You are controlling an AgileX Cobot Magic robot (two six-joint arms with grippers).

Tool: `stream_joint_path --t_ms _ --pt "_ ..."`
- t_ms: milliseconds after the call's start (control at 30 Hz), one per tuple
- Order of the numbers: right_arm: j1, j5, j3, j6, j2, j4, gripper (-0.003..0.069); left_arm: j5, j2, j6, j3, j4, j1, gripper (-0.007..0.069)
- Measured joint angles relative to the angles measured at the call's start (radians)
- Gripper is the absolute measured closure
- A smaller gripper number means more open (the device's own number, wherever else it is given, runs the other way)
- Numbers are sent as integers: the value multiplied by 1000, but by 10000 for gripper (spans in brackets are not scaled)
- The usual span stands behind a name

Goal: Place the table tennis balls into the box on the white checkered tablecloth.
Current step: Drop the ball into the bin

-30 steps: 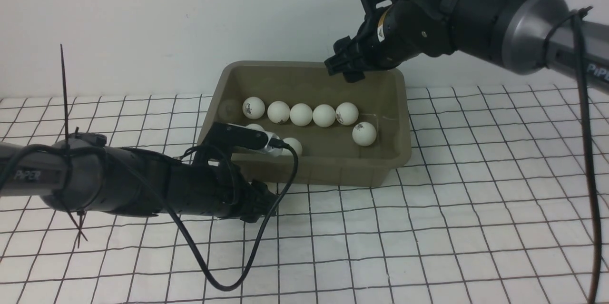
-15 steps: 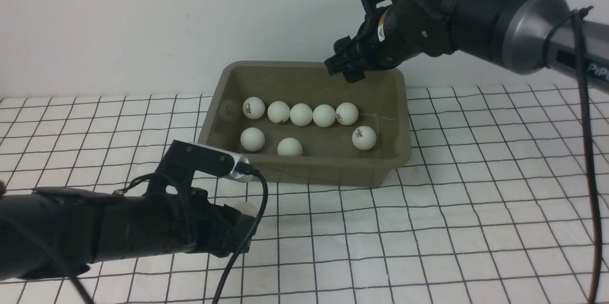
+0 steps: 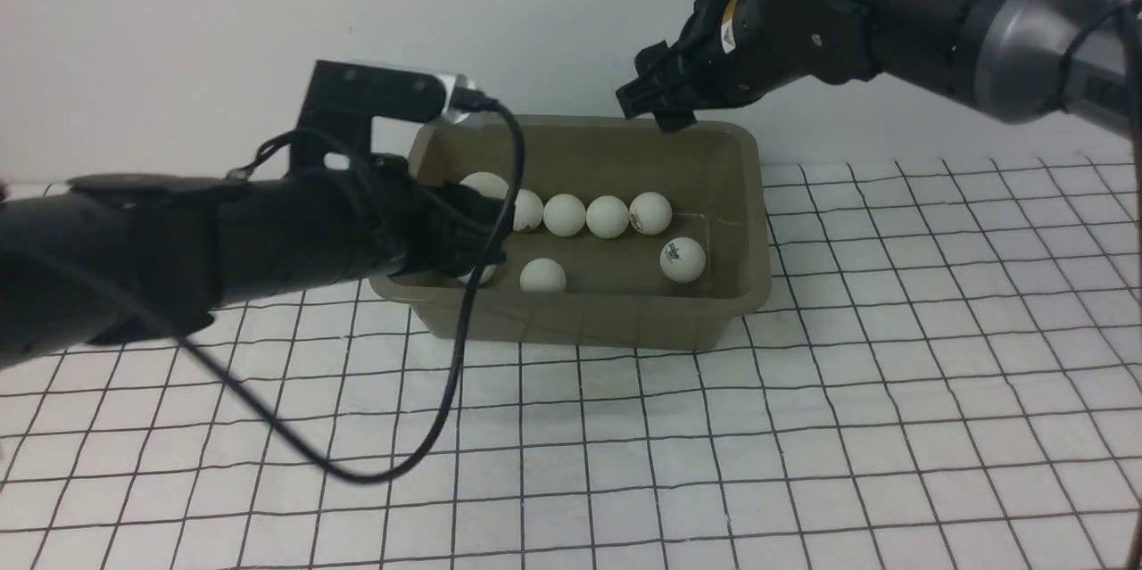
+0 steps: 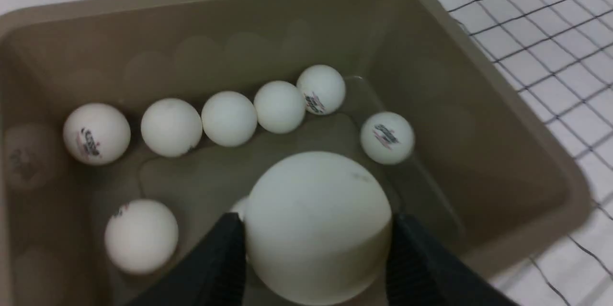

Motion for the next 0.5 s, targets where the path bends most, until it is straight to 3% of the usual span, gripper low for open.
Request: stream_joint_path --t_ms 133,167,200,233,333,500 --pt "0 52 0 4 -65 -69 290 -1 167 -2 -132 4 0 290" --pt "0 84 0 15 -105 -115 351 -2 199 -3 -158 6 0 290" --pt "0 84 0 15 -105 -115 351 -2 206 -3 -164 6 0 290" --pt "0 115 0 33 -154 -172 432 -3 252 -3 -202 15 0 290" --pt "0 156 0 65 -246 -264 573 -3 327 -3 -274 47 0 290" --pt "0 236 36 91 -434 -329 666 0 400 -3 -342 109 0 290"
